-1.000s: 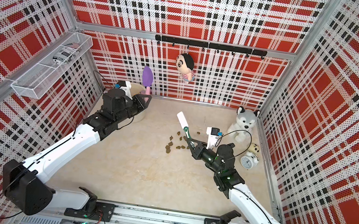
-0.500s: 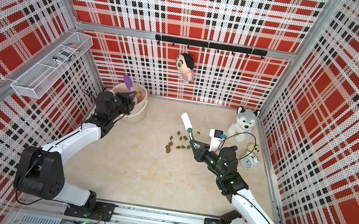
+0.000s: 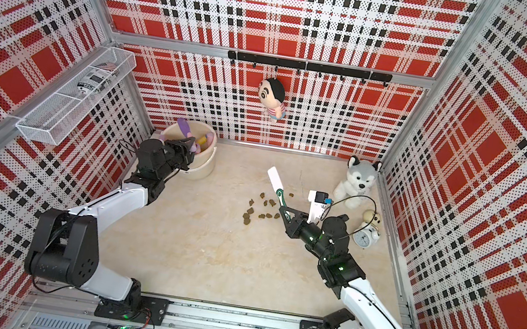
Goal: Brush the soil off the hand trowel and place it into the bucket
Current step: Place the hand trowel in the bucket, then place the brush at the center of the board.
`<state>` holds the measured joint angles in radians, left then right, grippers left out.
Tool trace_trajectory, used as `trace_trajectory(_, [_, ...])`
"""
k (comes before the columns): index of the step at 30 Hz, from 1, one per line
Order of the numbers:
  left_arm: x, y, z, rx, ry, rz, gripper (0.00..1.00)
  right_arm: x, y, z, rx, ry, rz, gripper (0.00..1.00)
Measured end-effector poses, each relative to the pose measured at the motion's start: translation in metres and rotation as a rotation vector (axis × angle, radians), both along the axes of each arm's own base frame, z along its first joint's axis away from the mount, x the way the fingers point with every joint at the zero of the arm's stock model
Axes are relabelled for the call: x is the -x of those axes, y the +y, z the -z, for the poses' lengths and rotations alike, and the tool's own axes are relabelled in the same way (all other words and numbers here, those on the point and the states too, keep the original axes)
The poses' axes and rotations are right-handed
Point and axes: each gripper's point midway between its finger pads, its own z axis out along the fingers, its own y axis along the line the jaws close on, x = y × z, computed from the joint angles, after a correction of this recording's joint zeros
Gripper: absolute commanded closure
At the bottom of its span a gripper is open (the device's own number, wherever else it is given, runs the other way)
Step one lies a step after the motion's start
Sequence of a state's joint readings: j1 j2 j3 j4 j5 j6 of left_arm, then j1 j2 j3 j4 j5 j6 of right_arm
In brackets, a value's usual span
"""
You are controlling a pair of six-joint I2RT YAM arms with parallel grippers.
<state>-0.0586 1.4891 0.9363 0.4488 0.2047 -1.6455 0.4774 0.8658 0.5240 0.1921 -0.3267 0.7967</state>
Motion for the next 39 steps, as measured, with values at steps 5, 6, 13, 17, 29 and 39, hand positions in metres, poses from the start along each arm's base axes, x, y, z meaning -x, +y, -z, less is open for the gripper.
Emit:
trace_trajectory(5, [-0.001,0.003,-0.012,-0.008,-0.051,0.004,0.27,0.0,-0.001,0.002,0.005,0.008,0.003,1.0])
trace_trajectory(6, [-0.001,0.003,-0.014,-0.016,-0.062,0.006,0.22,0.0,-0.001,0.003,0.006,0.01,0.004,1.0])
trace_trajectory(13, [0.008,0.001,-0.029,-0.147,-0.111,0.007,0.1,-0.003,-0.007,0.012,0.049,0.022,0.039,1.0])
trace_trajectory(17, [0.027,-0.016,-0.057,-0.325,-0.159,-0.001,0.06,-0.011,-0.023,0.03,0.127,0.069,0.141,1.0])
trace_trajectory(29, [0.124,-0.049,-0.078,-0.864,-0.307,-0.08,0.02,-0.035,-0.088,0.109,0.234,0.26,0.405,1.0])
trace_trajectory(39, [0.167,0.029,-0.018,-1.034,-0.17,-0.304,0.02,-0.029,-0.088,0.176,0.105,0.403,0.374,0.78])
